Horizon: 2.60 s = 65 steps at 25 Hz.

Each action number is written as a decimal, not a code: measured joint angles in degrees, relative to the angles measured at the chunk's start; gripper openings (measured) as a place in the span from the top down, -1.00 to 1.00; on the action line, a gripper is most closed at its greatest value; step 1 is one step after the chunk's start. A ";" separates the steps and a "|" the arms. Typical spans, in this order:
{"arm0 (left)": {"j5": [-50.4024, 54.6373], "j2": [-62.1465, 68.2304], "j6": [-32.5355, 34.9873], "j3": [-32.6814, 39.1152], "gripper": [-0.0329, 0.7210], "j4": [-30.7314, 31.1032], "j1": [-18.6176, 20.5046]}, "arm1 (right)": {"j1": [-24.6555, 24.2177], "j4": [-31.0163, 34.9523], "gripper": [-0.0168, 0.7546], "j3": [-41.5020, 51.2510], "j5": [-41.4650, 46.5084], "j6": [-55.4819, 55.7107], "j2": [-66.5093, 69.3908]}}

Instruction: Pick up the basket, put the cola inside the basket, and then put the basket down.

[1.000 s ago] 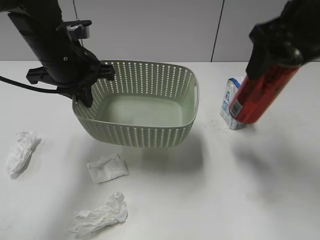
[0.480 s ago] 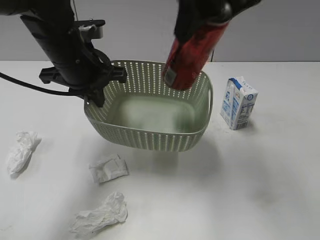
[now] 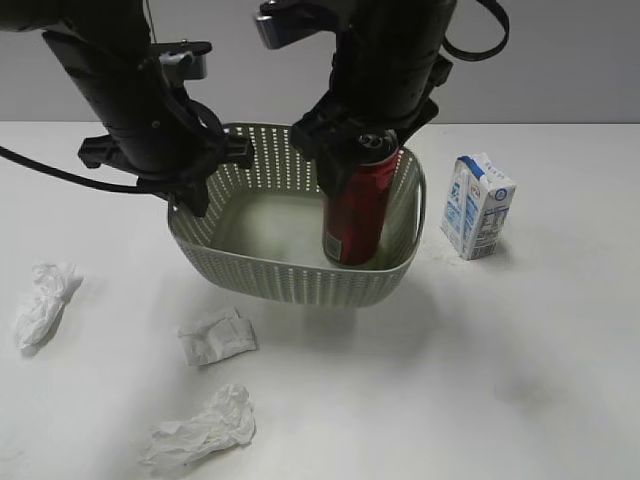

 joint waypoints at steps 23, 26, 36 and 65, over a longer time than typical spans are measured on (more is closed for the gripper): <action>2.47 0.09 -0.23 0.00 0.92 -3.81 4.63 | -23.47 8.16 -0.60 -10.93 0.54 1.60 -6.73; -0.08 1.25 -2.36 0.00 0.92 -5.26 4.70 | -27.65 8.17 -0.59 -7.39 0.54 0.86 -11.05; -3.63 8.74 -4.77 0.00 0.87 -6.08 4.76 | -30.33 1.78 -0.58 22.83 -0.72 -0.85 -35.67; 4.36 -5.65 17.69 -0.05 -0.80 -6.90 23.08 | -30.33 2.01 -0.58 76.15 -14.34 -0.90 -93.39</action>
